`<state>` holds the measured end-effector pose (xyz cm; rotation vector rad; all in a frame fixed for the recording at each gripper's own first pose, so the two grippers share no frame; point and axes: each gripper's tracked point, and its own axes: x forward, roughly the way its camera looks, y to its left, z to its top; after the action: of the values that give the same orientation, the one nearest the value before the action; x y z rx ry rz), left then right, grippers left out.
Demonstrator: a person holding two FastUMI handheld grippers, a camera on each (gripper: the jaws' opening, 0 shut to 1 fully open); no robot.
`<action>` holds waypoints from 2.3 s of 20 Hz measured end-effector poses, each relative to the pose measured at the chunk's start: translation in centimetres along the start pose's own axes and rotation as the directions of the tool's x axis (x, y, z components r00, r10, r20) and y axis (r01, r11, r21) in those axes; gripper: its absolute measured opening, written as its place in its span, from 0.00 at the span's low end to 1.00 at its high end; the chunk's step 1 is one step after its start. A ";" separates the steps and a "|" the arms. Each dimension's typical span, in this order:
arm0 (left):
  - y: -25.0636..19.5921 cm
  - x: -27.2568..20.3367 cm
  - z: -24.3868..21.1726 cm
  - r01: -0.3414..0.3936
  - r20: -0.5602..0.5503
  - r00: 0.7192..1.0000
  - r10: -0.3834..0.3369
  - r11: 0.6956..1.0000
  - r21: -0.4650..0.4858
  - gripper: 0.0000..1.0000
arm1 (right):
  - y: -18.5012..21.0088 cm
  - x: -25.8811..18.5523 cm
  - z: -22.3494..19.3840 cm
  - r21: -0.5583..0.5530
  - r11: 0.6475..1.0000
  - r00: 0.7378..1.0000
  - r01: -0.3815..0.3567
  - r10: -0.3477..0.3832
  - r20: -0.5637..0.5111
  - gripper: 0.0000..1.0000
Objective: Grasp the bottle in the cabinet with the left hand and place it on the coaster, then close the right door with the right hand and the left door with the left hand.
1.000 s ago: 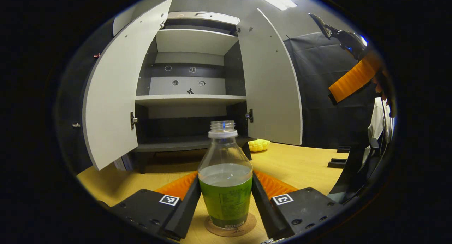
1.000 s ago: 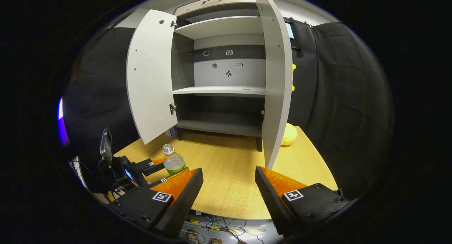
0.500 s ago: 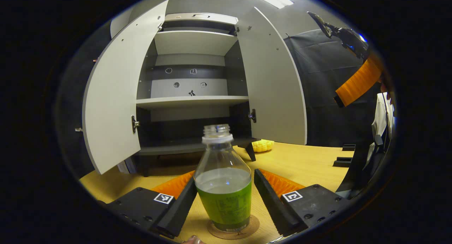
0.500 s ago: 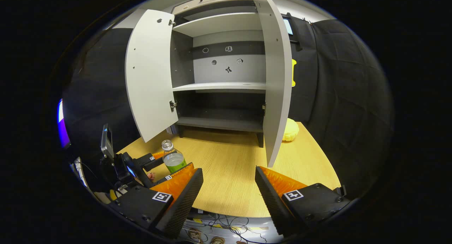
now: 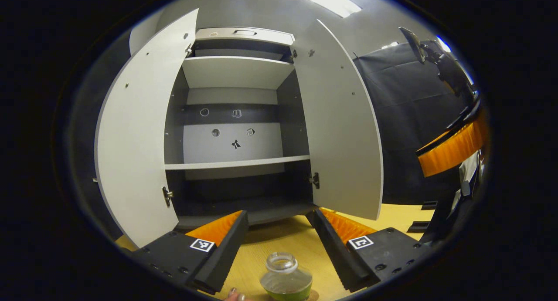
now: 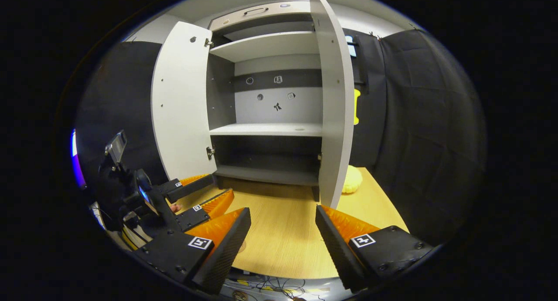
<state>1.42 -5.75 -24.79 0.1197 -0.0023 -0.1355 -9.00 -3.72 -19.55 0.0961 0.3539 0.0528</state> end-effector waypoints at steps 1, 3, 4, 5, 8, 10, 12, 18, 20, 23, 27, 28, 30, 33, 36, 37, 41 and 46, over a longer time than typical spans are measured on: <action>0.1 -0.1 1.9 0.007 0.012 1.000 -0.007 1.000 0.010 0.96 | -0.3 0.0 1.6 0.010 1.000 0.999 0.013 -0.013 0.035 0.99; 0.4 -0.4 5.6 0.025 0.035 0.999 -0.026 0.999 0.036 0.95 | -1.9 0.0 4.6 0.035 0.997 0.993 0.071 -0.074 0.095 0.99; 0.5 -0.7 6.8 0.033 0.032 0.999 -0.034 0.998 0.045 0.95 | -3.1 -0.1 5.9 0.049 0.993 0.987 0.109 -0.114 0.117 0.98; 0.6 -1.1 7.8 0.045 0.018 0.999 -0.046 0.998 0.043 0.95 | -4.3 -0.2 7.2 0.068 0.987 0.979 0.147 -0.155 0.136 0.99; 0.6 -2.8 10.0 0.099 -0.009 0.995 -0.099 0.995 0.023 0.96 | -7.7 -0.7 10.5 0.141 0.958 0.945 0.248 -0.272 0.183 0.99; 1.4 -3.7 10.7 0.113 -0.037 0.993 -0.112 0.994 0.011 0.96 | -9.7 -1.0 12.4 0.169 0.938 0.917 0.303 -0.335 0.217 0.98; 2.6 -4.6 11.7 0.117 -0.044 0.992 -0.118 0.993 -0.021 0.96 | -11.2 -1.4 13.9 0.176 0.920 0.890 0.350 -0.385 0.245 0.98; 9.6 -6.6 14.7 -0.014 -0.055 0.998 0.014 1.000 0.000 0.96 | -14.2 0.4 18.6 0.212 0.912 0.861 0.351 -0.403 0.310 0.98; 12.0 -7.0 15.5 -0.082 -0.061 0.995 0.080 0.996 -0.022 0.96 | -14.4 1.9 19.8 0.244 0.921 0.871 0.305 -0.373 0.319 0.98; 15.4 -8.0 16.2 -0.197 -0.065 0.979 0.194 0.980 -0.037 0.96 | -14.7 3.5 20.5 0.238 0.936 0.881 0.260 -0.331 0.338 0.98; 18.6 -9.4 16.4 -0.324 -0.073 0.943 0.324 0.946 0.005 0.96 | -15.2 3.8 21.2 0.212 0.958 0.903 0.192 -0.257 0.344 0.98; 19.0 -9.5 16.2 -0.345 -0.080 0.936 0.344 0.939 0.001 0.96 | -15.1 3.9 21.1 0.210 0.962 0.907 0.178 -0.243 0.345 0.98; 19.5 -9.7 15.9 -0.374 -0.091 0.924 0.372 0.927 -0.011 0.96 | -14.8 4.0 21.2 0.203 0.967 0.911 0.156 -0.220 0.348 0.98; 19.7 -9.8 16.0 -0.400 -0.095 0.913 0.397 0.916 -0.023 0.93 | -14.6 4.1 21.2 0.189 0.973 0.916 0.133 -0.193 0.350 0.98; 19.5 -9.7 15.8 -0.406 -0.103 0.911 0.400 0.913 -0.041 0.96 | -14.4 4.3 21.2 0.176 0.978 0.922 0.109 -0.166 0.349 0.98; 19.5 -9.7 15.7 -0.409 -0.109 0.909 0.403 0.912 -0.042 0.96 | -14.4 4.4 21.3 0.172 0.980 0.923 0.103 -0.159 0.349 0.98; 19.3 -9.5 15.5 -0.416 -0.123 0.904 0.410 0.909 -0.028 0.96 | -14.0 4.7 21.2 0.163 0.984 0.929 0.067 -0.121 0.349 0.98; 19.4 -10.1 15.5 -0.437 -0.130 0.893 0.431 0.900 -0.013 0.96 | -10.3 6.3 21.4 0.137 0.990 0.939 -0.034 -0.015 0.343 0.98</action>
<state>-6.15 12.81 -7.06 0.0829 0.0984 0.3218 4.74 -15.30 -2.76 0.2438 0.0062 0.0197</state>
